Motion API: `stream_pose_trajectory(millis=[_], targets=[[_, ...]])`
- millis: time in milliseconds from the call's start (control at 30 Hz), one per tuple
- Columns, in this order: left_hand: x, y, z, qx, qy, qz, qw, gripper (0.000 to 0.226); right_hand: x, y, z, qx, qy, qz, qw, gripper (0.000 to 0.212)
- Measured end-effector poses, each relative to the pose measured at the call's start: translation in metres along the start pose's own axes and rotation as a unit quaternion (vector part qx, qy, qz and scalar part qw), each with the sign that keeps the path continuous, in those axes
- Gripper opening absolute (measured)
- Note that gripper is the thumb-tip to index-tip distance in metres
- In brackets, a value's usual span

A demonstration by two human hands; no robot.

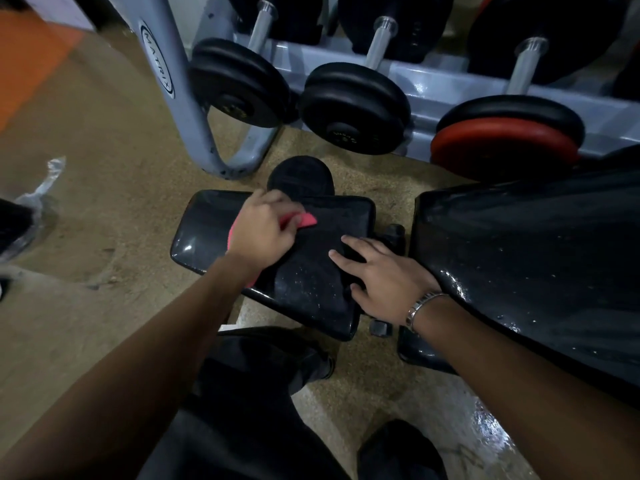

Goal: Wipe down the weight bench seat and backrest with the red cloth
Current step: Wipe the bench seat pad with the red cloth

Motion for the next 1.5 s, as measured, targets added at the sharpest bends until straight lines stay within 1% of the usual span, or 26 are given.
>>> stream_pose_trajectory(millis=[67, 100, 233, 267, 300, 400, 433, 467, 567, 600, 733, 767, 800, 900, 933, 967, 1067, 1100, 1133, 1167, 1233, 1267, 1300, 1400, 1433, 1500], targets=[[0.010, -0.005, 0.007, 0.021, -0.015, -0.043, 0.999, 0.019, 0.000, 0.001, 0.000, -0.001, -0.001, -0.001, 1.000, 0.065], [0.012, -0.009, 0.011, 0.021, -0.010, -0.047, 0.999, 0.018, 0.000, 0.001, 0.000, -0.001, 0.000, -0.002, 1.000, 0.065], [0.015, -0.005, 0.009, 0.011, 0.060, 0.042, 0.997, 0.018, 0.000, 0.000, 0.000, 0.001, 0.003, 0.001, 1.000, 0.065], [0.018, 0.002, 0.007, 0.011, 0.067, 0.044, 0.997, 0.019, 0.000, 0.001, -0.001, 0.000, 0.004, 0.000, 1.000, 0.065], [0.023, 0.009, 0.005, 0.017, 0.062, 0.029, 0.998, 0.020, 0.000, 0.001, -0.001, -0.002, 0.005, 0.001, 1.000, 0.065], [0.038, 0.008, 0.006, 0.040, 0.005, -0.043, 0.998, 0.016, 0.000, 0.002, -0.002, -0.006, 0.005, 0.001, 1.000, 0.065], [0.039, 0.003, 0.009, 0.044, -0.002, -0.049, 0.998, 0.015, 0.000, 0.002, -0.002, -0.006, 0.004, 0.001, 1.000, 0.065], [0.038, -0.002, 0.011, 0.046, 0.002, -0.037, 0.998, 0.015, -0.001, 0.003, -0.003, -0.006, 0.004, 0.001, 1.000, 0.065], [0.036, 0.000, 0.008, 0.042, 0.052, 0.043, 0.997, 0.013, -0.001, 0.003, -0.002, -0.007, 0.003, 0.001, 1.000, 0.065], [0.038, 0.006, 0.006, 0.036, 0.057, 0.047, 0.997, 0.014, -0.001, 0.003, -0.002, -0.008, 0.001, 0.000, 1.000, 0.065], [0.053, 0.007, 0.009, 0.056, -0.033, -0.045, 0.997, 0.014, 0.000, 0.002, -0.002, -0.007, -0.001, 0.001, 1.000, 0.065], [0.053, 0.002, 0.013, 0.060, -0.042, -0.054, 0.996, 0.013, 0.000, 0.003, -0.002, -0.008, -0.001, 0.000, 1.000, 0.065], [0.052, -0.001, 0.017, 0.058, -0.034, -0.045, 0.997, 0.012, 0.000, 0.003, -0.002, -0.009, -0.001, 0.000, 1.000, 0.064], [0.049, 0.001, 0.014, 0.052, 0.042, 0.038, 0.997, 0.013, -0.001, 0.003, -0.002, -0.005, 0.002, 0.001, 1.000, 0.064], [0.050, 0.007, 0.011, 0.048, 0.050, 0.046, 0.997, 0.014, -0.001, 0.003, -0.002, -0.004, 0.004, 0.001, 1.000, 0.064], [0.053, 0.011, 0.008, 0.049, 0.031, 0.032, 0.998, 0.015, 0.000, 0.003, -0.003, -0.003, 0.004, 0.001, 1.000, 0.064], [0.064, 0.009, 0.013, 0.045, -0.068, -0.064, 0.995, 0.014, 0.001, 0.002, -0.003, -0.002, 0.004, 0.002, 1.000, 0.064], [0.065, 0.005, 0.018, 0.033, -0.077, -0.077, 0.994, 0.013, 0.001, 0.003, -0.003, -0.002, 0.004, 0.001, 1.000, 0.064], [0.064, 0.002, 0.022, 0.016, -0.068, -0.072, 0.995, 0.014, 0.001, 0.003, -0.003, -0.002, 0.004, 0.001, 1.000, 0.064], [0.061, -0.002, 0.024, 0.000, -0.049, -0.047, 0.998, 0.014, 0.000, 0.003, -0.002, -0.001, 0.005, 0.002, 1.000, 0.064], [0.059, 0.002, 0.024, -0.015, -0.002, 0.032, 0.999, 0.016, -0.001, 0.003, -0.002, 0.000, 0.006, 0.004, 1.000, 0.064], [0.060, 0.008, 0.021, -0.012, 0.016, 0.055, 0.998, 0.017, -0.001, 0.003, -0.002, 0.000, 0.006, 0.004, 1.000, 0.064], [0.062, 0.015, 0.018, -0.005, 0.016, 0.050, 0.999, 0.018, 0.000, 0.003, -0.002, 0.000, 0.006, 0.004, 1.000, 0.064], [0.076, 0.022, 0.011, -0.001, -0.069, -0.046, 0.997, 0.019, 0.001, 0.002, -0.004, -0.003, 0.004, 0.002, 1.000, 0.064], [0.077, 0.019, 0.012, -0.008, -0.090, -0.063, 0.994, 0.018, 0.001, 0.003, -0.004, -0.004, 0.004, 0.002, 1.000, 0.064], [0.071, 0.011, 0.016, -0.026, -0.092, -0.042, 0.995, 0.018, 0.001, 0.003, -0.004, -0.005, 0.005, 0.003, 1.000, 0.064]])
Point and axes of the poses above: each hand's wrist, its own x-axis away from the middle knuckle, its own z-axis out of the back of the hand, y = z × x, the point moved 4 cm from there along -x, towards the middle knuckle, and after that the axes turned 1 degree about -x, right-handed, at the moved point
